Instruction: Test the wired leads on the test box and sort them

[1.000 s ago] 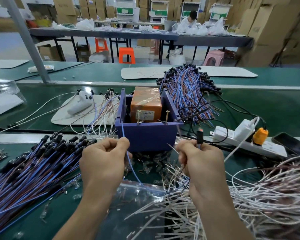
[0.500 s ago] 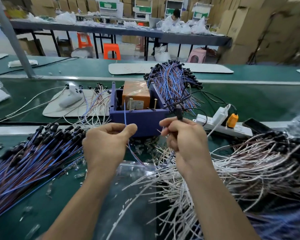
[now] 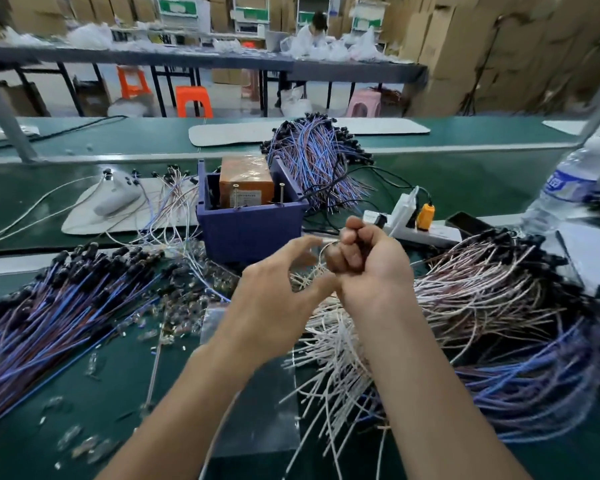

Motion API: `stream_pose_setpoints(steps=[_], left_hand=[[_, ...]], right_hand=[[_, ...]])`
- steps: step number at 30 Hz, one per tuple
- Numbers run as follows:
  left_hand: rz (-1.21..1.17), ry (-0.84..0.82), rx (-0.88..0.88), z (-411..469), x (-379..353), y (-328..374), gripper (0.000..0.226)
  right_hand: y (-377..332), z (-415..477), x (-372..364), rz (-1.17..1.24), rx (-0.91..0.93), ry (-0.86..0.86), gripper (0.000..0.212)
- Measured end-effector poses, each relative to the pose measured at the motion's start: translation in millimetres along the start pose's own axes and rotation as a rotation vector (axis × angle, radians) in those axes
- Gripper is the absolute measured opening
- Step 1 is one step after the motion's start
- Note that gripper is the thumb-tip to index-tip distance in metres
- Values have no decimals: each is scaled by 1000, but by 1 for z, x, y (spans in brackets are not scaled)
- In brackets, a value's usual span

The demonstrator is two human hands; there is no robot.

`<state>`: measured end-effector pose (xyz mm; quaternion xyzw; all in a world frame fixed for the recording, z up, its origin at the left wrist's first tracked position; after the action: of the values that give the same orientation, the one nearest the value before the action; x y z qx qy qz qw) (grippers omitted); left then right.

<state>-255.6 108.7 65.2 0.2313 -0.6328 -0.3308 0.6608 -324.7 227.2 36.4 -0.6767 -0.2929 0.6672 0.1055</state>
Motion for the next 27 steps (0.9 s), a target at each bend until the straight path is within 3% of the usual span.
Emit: stream_pose_setpoints(steps=[3,6,11,14,17,19,23,27], left_hand=[[-202,-170,18,6,-12,-8,9],[-171,-206,6,10,-8,-5,16],[75,-305,0,18,-15,29,17],[217,-418,-70,19,-57,62,14],[301,-460,-194,20,-112,94,13],[285,-460,-231,21,-142,106,14],[330,-392,-268,20,-175,110,10],[372,-305,-387,14,-183,108,9]], right_hand=[[-29,-5,16,83,43,-23,28],[-69,-15,42,-5,93,35,32],[-160,-48,95,-225,213,124,33],[-210,-73,130,-665,186,272,31],[-253,-96,151,-1594,24,551,21],[-268,-105,158,-1937,-77,692,16],[-273,-101,166,-1978,-108,709,9],[-265,-101,161,-2076,-8,744,39]])
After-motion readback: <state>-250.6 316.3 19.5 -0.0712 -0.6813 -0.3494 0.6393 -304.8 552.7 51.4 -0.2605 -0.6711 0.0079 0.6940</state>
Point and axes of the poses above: each hand's wrist, its own z-axis towards the middle knuckle, its own x-axis out of the back of the hand, y = z × x, the point moved 8 cm from there along z, towards the middle knuckle, and after that the axes turned 15 degrees about -y, right-handed, at the moved point
